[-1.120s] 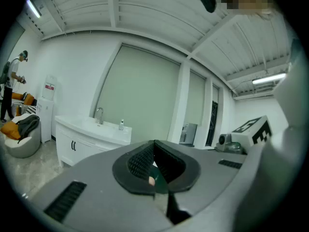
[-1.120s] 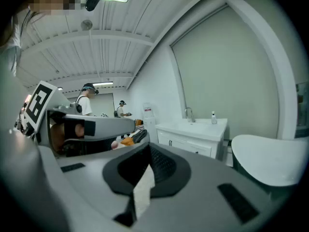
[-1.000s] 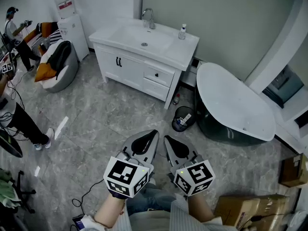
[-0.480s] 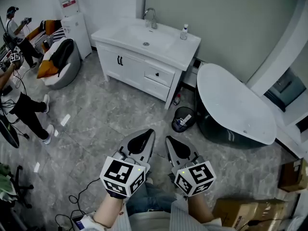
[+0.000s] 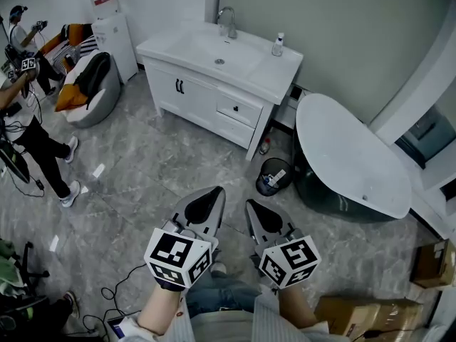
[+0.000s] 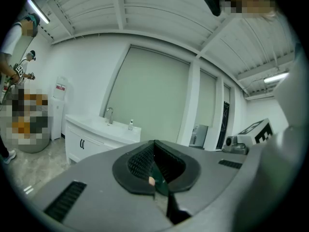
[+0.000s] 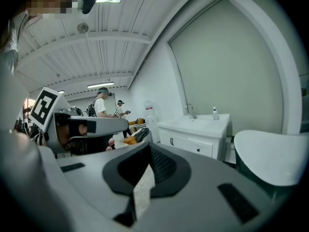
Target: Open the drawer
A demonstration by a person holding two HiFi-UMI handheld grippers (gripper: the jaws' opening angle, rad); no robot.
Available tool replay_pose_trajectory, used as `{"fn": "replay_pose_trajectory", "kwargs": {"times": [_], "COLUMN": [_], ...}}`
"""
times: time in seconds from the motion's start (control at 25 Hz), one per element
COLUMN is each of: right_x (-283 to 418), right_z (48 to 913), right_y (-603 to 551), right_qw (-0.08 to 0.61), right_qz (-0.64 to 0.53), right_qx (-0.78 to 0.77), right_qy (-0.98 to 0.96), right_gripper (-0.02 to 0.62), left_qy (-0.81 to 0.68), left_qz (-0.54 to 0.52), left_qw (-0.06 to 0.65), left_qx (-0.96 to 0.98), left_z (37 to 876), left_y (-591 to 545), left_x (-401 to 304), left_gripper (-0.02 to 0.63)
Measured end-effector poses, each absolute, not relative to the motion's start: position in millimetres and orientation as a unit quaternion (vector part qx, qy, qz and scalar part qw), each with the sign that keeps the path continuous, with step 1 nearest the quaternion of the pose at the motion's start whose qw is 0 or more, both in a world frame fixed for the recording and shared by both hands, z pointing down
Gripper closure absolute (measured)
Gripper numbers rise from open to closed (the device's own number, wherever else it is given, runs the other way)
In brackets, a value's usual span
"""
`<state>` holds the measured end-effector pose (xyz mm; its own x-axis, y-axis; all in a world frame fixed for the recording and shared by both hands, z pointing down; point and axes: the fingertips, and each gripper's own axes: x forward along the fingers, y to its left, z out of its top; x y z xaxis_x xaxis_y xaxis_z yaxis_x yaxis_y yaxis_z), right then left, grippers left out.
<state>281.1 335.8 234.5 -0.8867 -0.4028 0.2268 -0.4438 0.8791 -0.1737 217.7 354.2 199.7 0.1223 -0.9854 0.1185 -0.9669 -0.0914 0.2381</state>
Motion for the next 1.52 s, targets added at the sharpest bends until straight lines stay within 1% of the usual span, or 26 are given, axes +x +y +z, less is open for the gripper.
{"fn": "replay_pose_trajectory", "kwargs": {"times": [0.32,0.64,0.84,1.12,1.52], "right_x": [225.1,143.3,107.1,78.6,62.8], "right_z": [236.8,232.9,233.6,240.5,253.7], "right_y": [283.3,228.4,199.6,167.2,127.5], "right_qw": [0.095,0.099,0.097,0.092,0.106], "right_qz": [0.113,0.122,0.127,0.136,0.149], "right_qx": [0.225,0.233,0.25,0.283,0.316], "right_qy": [-0.963,-0.96,-0.955,-0.945,-0.931], "right_gripper": [0.588,0.588,0.588,0.588,0.588], "left_qy": [-0.658,-0.655,-0.651,-0.64,-0.618], "left_qz": [-0.034,-0.029,-0.026,-0.017,-0.006], "left_qw": [0.13,0.134,0.135,0.141,0.159], "left_qx": [0.741,0.743,0.747,0.755,0.77], "left_z": [202.2,194.5,194.6,204.5,221.1], "left_y": [301.4,242.5,213.6,186.5,152.2], "left_x": [161.5,75.4,29.4,-15.1,-38.5], "left_gripper": [0.591,0.591,0.591,0.591,0.591]}}
